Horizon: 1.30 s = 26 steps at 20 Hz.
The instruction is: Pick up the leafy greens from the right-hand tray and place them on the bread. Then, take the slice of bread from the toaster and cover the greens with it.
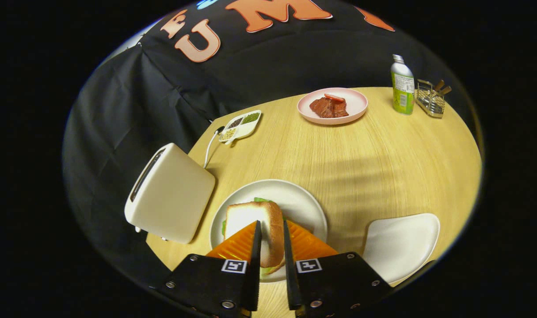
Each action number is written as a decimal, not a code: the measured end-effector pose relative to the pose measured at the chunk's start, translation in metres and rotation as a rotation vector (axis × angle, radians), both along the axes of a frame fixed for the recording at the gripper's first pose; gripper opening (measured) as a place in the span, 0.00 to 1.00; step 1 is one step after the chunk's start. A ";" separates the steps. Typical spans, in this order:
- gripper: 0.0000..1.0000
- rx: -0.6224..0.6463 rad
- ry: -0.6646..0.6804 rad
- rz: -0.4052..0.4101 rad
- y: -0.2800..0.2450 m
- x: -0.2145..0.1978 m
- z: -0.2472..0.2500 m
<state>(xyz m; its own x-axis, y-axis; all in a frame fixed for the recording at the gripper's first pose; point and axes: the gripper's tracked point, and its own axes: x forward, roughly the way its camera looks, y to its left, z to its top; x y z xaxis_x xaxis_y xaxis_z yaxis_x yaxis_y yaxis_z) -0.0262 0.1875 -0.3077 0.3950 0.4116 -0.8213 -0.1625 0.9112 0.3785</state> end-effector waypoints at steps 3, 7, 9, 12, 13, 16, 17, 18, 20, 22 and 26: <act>0.35 -0.097 -0.066 0.023 -0.016 0.004 -0.006; 0.41 -0.106 -0.167 0.041 -0.022 0.010 0.012; 0.49 -0.136 -0.255 0.072 -0.028 0.014 0.025; 0.65 -0.220 -0.424 0.067 -0.050 0.029 0.057; 0.68 -0.223 -0.467 0.054 -0.053 0.031 0.070; 0.79 -0.219 -0.585 -0.007 -0.069 0.036 0.109; 0.80 -0.227 -0.625 -0.036 -0.079 0.040 0.120; 0.82 -0.234 -0.660 -0.059 -0.087 0.042 0.133; 0.84 -0.240 -0.732 -0.102 -0.092 0.036 0.154; 0.85 -0.253 -0.840 -0.136 -0.106 0.038 0.179; 0.87 -0.311 -1.011 -0.169 -0.119 0.030 0.208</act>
